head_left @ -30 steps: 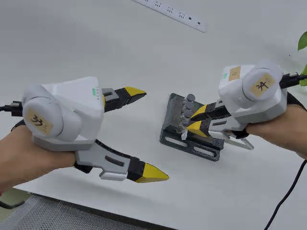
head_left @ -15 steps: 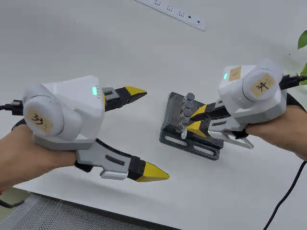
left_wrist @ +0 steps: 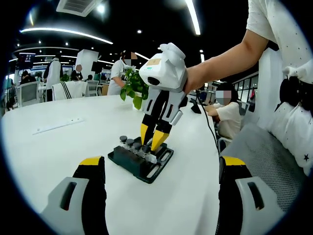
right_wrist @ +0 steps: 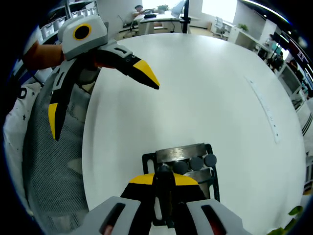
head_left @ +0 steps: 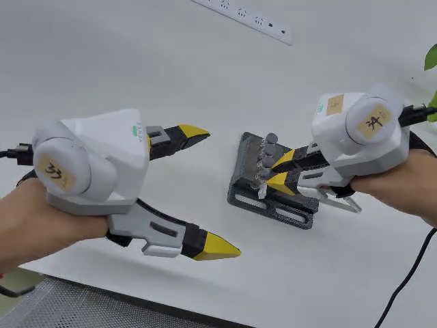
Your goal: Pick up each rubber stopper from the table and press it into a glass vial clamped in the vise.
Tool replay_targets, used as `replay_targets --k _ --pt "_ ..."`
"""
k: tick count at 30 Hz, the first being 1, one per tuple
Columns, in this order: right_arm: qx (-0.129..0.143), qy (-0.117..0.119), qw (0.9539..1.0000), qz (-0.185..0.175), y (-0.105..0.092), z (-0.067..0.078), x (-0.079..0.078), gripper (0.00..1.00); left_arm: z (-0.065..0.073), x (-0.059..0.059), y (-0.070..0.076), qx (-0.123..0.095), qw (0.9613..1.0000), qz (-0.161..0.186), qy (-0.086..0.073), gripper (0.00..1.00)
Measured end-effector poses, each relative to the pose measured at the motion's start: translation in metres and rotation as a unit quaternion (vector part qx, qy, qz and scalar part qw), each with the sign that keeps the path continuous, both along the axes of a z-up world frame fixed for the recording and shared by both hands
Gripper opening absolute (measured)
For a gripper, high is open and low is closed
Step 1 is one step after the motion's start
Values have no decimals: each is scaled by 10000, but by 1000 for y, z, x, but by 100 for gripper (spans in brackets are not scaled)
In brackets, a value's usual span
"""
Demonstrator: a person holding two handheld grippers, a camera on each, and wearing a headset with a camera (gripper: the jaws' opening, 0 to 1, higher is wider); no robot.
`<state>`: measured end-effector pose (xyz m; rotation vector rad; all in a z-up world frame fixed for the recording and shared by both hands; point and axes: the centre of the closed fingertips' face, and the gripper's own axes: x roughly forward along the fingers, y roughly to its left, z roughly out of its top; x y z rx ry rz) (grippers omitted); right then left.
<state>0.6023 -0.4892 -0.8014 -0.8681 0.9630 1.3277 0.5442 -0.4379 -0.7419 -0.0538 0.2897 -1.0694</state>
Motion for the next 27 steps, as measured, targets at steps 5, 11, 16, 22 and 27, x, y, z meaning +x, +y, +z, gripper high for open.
replay_targets --k 5,11,16,22,27 --pt "-1 -19 10000 36 0 3 0 7 2 -2 -9 11 9999 -119 -14 96" --pt "6 -30 10000 58 1 7 -1 7 3 -4 -15 16 9997 -229 -27 95" --pt "-68 -64 9999 132 -2 9 -1 7 3 -5 -17 40 9996 -278 -12 95" --pt "-170 -102 9993 303 -1 12 -1 7 4 -6 -19 40 9995 -320 -39 94" --pt "-305 -122 9986 407 -2 11 -1 7 3 -9 -22 41 9993 -376 -18 93"
